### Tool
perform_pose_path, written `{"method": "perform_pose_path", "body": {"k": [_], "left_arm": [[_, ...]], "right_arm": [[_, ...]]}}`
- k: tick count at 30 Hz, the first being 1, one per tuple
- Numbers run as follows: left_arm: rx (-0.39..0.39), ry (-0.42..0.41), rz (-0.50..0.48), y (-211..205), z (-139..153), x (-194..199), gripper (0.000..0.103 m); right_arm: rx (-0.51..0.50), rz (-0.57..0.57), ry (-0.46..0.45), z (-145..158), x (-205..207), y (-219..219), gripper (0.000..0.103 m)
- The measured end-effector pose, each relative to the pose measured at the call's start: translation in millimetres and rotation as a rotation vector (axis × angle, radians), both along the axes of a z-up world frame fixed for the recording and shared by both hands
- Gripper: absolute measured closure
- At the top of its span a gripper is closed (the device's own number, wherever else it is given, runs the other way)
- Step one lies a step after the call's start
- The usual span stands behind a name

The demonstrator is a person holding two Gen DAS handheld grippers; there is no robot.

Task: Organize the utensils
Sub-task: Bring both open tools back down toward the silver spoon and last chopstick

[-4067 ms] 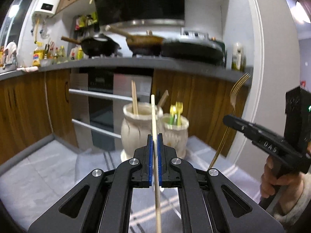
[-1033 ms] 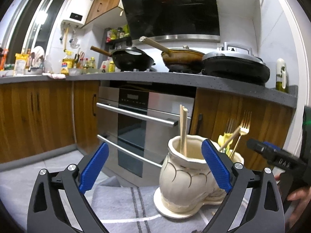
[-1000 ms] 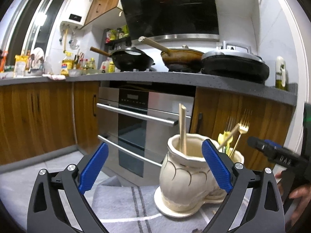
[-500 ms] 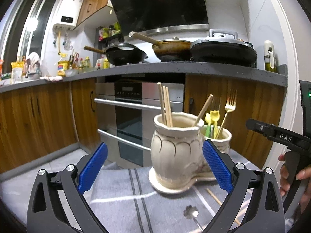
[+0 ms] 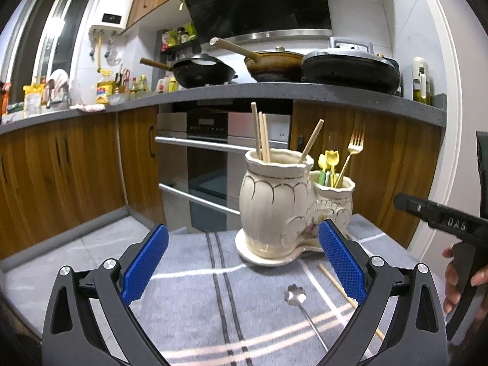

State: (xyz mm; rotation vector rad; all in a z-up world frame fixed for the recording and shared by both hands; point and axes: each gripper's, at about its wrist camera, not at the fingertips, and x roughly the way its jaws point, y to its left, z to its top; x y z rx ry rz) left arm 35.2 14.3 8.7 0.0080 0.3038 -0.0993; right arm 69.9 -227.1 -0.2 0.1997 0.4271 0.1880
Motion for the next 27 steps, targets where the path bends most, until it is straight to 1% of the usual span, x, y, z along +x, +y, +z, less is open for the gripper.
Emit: {"method": "perform_pose_path", "body": {"k": [3, 6, 8, 9, 12, 15, 18, 21, 23, 24, 25, 26, 27], "left_arm": [[-0.009, 0.019, 0.011, 3, -2, -4, 0.005], [-0.02, 0.045, 0.019, 7, -5, -8, 0.005], [-0.021, 0.052, 0.028, 10, -6, -10, 0.005], [-0.025, 0.056, 0.033, 13, -7, -12, 0.005], [-0.051, 0.075, 0.048, 25, -9, -12, 0.005], [-0.075, 0.09, 0.061, 35, -11, -11, 0.005], [-0.08, 0.116, 0.074, 38, -15, -7, 0.005], [-0.092, 0.149, 0.071, 40, -19, -2, 0.005], [-0.096, 0.159, 0.068, 41, -20, 0, 0.005], [-0.098, 0.16, 0.069, 41, -21, 1, 0.005], [-0.099, 0.16, 0.072, 42, -21, 1, 0.005], [-0.101, 0.161, 0.076, 43, -21, 1, 0.005], [-0.108, 0.162, 0.08, 44, -21, 1, 0.005]], "right_arm": [[-0.029, 0.047, 0.038, -9, -6, 11, 0.005], [-0.088, 0.088, 0.071, -17, -12, 27, 0.005], [-0.095, 0.127, 0.109, -23, -14, 35, 0.005], [-0.09, 0.161, 0.142, -27, -16, 41, 0.005], [-0.111, 0.217, 0.205, -34, -19, 58, 0.005], [-0.171, 0.255, 0.254, -42, -21, 82, 0.005], [-0.23, 0.289, 0.279, -45, -25, 104, 0.006], [-0.303, 0.311, 0.302, -51, -28, 123, 0.017], [-0.325, 0.314, 0.319, -54, -26, 132, 0.031], [-0.333, 0.317, 0.331, -56, -25, 135, 0.035], [-0.335, 0.318, 0.343, -58, -24, 137, 0.044], [-0.337, 0.316, 0.362, -61, -22, 139, 0.051], [-0.338, 0.315, 0.374, -62, -20, 140, 0.055]]}}
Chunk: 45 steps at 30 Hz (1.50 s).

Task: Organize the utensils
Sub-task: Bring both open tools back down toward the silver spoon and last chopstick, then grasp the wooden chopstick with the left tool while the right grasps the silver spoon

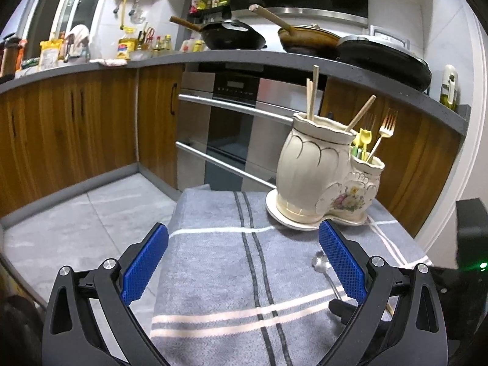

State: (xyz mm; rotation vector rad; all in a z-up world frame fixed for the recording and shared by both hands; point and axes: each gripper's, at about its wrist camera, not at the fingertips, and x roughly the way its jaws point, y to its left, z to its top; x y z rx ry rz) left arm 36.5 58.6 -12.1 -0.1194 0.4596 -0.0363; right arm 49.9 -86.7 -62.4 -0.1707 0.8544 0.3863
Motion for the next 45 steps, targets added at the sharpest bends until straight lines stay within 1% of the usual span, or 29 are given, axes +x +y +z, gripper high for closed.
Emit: {"method": "perform_pose_path", "body": {"k": [2, 4, 6, 10, 13, 17, 21, 23, 25, 27, 29, 31, 35, 37, 40, 41, 42, 43, 45], "left_arm": [[-0.015, 0.0, 0.004, 3, 0, 0, 0.005], [-0.023, 0.0, 0.005, 4, 1, 0, 0.005], [-0.025, -0.003, 0.009, 4, 1, -1, 0.005], [-0.032, 0.001, 0.011, 6, 1, 1, 0.005], [-0.03, 0.003, 0.009, 5, 1, 1, 0.005], [-0.018, 0.009, 0.003, 1, 0, 1, 0.005], [0.006, 0.024, -0.015, -8, 0, 2, 0.005], [0.025, 0.036, -0.033, -16, -1, 2, 0.005], [0.021, 0.061, -0.06, -25, -3, 4, 0.005], [0.022, 0.09, -0.088, -37, -4, 6, 0.005], [0.048, 0.128, -0.115, -56, -8, 9, 0.005], [0.087, 0.167, -0.128, -76, -10, 13, 0.005], [0.144, 0.243, -0.184, -118, -17, 20, 0.006], [0.169, 0.288, -0.212, -136, -23, 24, 0.008], [0.223, 0.333, -0.237, -162, -31, 29, 0.01], [0.24, 0.357, -0.251, -170, -35, 32, 0.013], [0.253, 0.379, -0.264, -176, -39, 35, 0.022], [0.267, 0.399, -0.269, -181, -42, 38, 0.027], [0.288, 0.429, -0.266, -187, -47, 44, 0.043]], "right_arm": [[0.002, -0.004, 0.035, -4, 5, 3, 0.071], [0.007, -0.005, 0.061, -7, 10, 7, 0.076], [-0.003, -0.004, 0.057, -7, 12, 10, 0.08], [-0.009, 0.014, 0.051, -8, 13, 16, 0.098], [0.026, 0.009, 0.049, -8, 12, 11, 0.099], [0.115, -0.006, 0.039, -1, 9, -10, 0.1], [0.23, -0.031, -0.017, 22, -1, -49, 0.1], [0.268, -0.044, -0.034, 30, -6, -68, 0.1], [0.31, -0.055, -0.054, 39, -8, -91, 0.1], [0.334, -0.067, -0.081, 49, -9, -110, 0.1], [0.328, -0.083, -0.118, 59, -12, -126, 0.1], [0.319, -0.102, -0.143, 60, -10, -136, 0.1], [0.343, -0.119, -0.129, 51, -2, -155, 0.1], [0.336, -0.13, -0.134, 50, -2, -161, 0.1], [0.353, -0.135, -0.13, 46, 1, -167, 0.1], [0.361, -0.136, -0.13, 46, 2, -171, 0.1], [0.364, -0.136, -0.129, 45, 0, -174, 0.1], [0.37, -0.136, -0.128, 45, 0, -176, 0.1], [0.376, -0.131, -0.124, 44, 0, -179, 0.1]]}}
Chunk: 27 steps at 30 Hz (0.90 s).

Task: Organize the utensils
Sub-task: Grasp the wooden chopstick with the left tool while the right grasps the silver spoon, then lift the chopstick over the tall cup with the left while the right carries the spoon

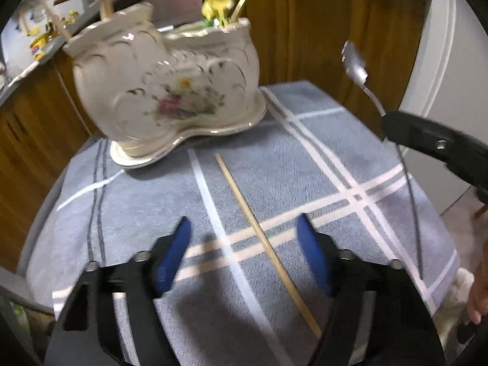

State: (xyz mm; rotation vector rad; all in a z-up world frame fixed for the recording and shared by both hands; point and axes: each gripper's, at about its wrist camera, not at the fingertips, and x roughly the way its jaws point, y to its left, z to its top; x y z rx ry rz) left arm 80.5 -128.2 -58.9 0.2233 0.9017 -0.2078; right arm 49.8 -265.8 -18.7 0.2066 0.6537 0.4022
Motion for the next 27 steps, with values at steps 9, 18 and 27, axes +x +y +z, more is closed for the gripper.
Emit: {"method": "perform_pose_path", "body": {"k": [9, 18, 27], "left_arm": [[-0.009, 0.112, -0.006, -4, -8, 20, 0.08], [-0.018, 0.103, -0.03, 13, -6, 12, 0.098], [-0.09, 0.025, -0.076, 43, 13, -29, 0.098]], "right_arm": [[0.01, 0.03, -0.013, 0, -3, -1, 0.1], [-0.008, 0.029, -0.023, 1, -6, 4, 0.1], [-0.052, 0.019, -0.024, -3, -5, 15, 0.1]]}}
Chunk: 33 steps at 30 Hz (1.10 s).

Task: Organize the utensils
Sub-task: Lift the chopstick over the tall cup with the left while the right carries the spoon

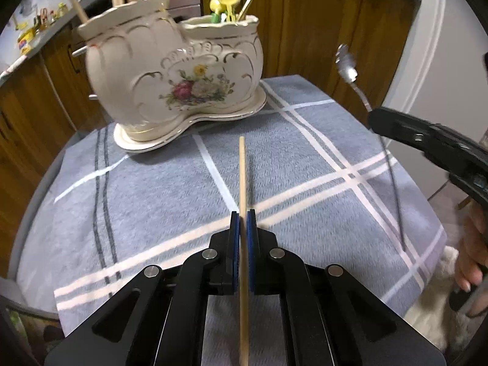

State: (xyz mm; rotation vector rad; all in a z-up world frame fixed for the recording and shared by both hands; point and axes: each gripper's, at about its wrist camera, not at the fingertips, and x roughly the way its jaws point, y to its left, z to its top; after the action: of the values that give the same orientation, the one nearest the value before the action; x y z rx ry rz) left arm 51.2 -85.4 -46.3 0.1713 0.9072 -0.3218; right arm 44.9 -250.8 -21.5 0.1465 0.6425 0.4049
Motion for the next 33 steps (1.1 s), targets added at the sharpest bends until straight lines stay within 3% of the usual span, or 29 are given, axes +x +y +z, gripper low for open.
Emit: {"method": "perform_pose_path", "body": {"k": [8, 19, 26, 33], "left_arm": [[-0.125, -0.137, -0.045, 25, 26, -24, 0.098], [-0.306, -0.434, -0.041, 72, 100, -30, 0.098], [-0.389, -0.571, 0.027, 93, 133, 8, 0.098], [-0.436, -0.702, 0.063, 97, 149, 57, 0.098]], "right_arm": [[-0.026, -0.006, -0.002, -3, 4, 12, 0.1], [0.028, -0.008, -0.189, 46, 12, 25, 0.1], [0.095, -0.032, -0.368, 93, 39, 33, 0.1], [0.176, -0.036, -0.475, 114, 79, 39, 0.1]]}}
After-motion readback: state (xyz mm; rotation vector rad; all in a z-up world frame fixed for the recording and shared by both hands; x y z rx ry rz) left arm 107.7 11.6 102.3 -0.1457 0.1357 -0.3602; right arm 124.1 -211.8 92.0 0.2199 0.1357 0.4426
